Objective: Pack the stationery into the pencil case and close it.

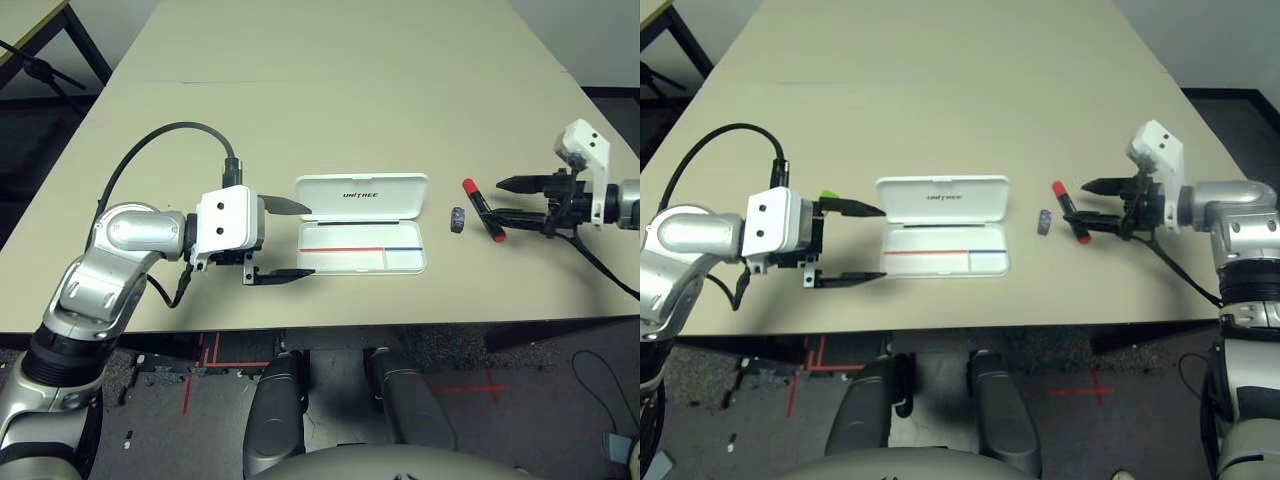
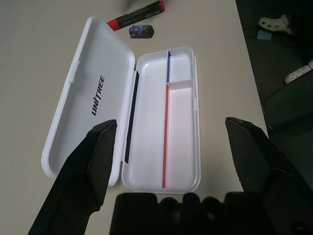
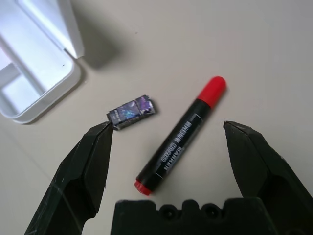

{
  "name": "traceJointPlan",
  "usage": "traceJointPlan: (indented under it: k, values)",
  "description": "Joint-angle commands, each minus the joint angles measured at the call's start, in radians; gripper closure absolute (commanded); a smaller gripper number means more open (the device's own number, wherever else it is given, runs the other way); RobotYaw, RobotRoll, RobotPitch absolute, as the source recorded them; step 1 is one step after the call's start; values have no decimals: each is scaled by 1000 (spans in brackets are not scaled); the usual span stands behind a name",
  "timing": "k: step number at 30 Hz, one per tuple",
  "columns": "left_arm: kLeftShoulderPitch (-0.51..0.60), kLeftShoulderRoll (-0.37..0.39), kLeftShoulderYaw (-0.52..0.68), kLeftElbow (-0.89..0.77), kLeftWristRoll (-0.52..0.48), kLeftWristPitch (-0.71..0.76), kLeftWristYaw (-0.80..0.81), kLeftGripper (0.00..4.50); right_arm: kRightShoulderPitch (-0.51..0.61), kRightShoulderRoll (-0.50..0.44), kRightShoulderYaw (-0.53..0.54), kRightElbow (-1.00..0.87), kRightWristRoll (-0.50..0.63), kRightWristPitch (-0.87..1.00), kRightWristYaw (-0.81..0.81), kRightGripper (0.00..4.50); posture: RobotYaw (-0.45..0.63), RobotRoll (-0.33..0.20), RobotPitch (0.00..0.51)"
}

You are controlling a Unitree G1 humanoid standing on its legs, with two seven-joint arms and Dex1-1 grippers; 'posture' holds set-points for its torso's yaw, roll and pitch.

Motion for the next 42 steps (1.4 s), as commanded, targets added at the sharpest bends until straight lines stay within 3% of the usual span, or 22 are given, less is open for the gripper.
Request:
traceJointPlan:
  k: [1, 7, 11, 26, 39, 42]
  values:
    - [15, -6, -25, 2, 3, -14, 5, 42, -22, -28, 28, -105, -17, 239, -88, 0, -7, 0, 147]
    - [14, -28, -62, 19, 27, -38, 20, 42, -138, 24, 120, -162, -57, 525, -225, 0, 1, 0, 145]
    - [25, -37, -72, 11, 35, -43, 39, 42, -206, 38, 150, -118, -60, 585, -252, 0, 13, 0, 143]
    - [74, -30, -64, -65, 31, -9, 109, 42, -246, 60, 333, 98, -122, 497, -191, 0, 77, 0, 142]
    - [116, -2, -42, -143, 12, 35, 132, 42, -284, 162, 318, 301, -184, 379, -220, 0, 77, 0, 142]
    - [115, -2, -44, -154, 11, 47, 134, 0, -283, 163, 306, 315, -190, 365, -230, 652, 89, 0, 140]
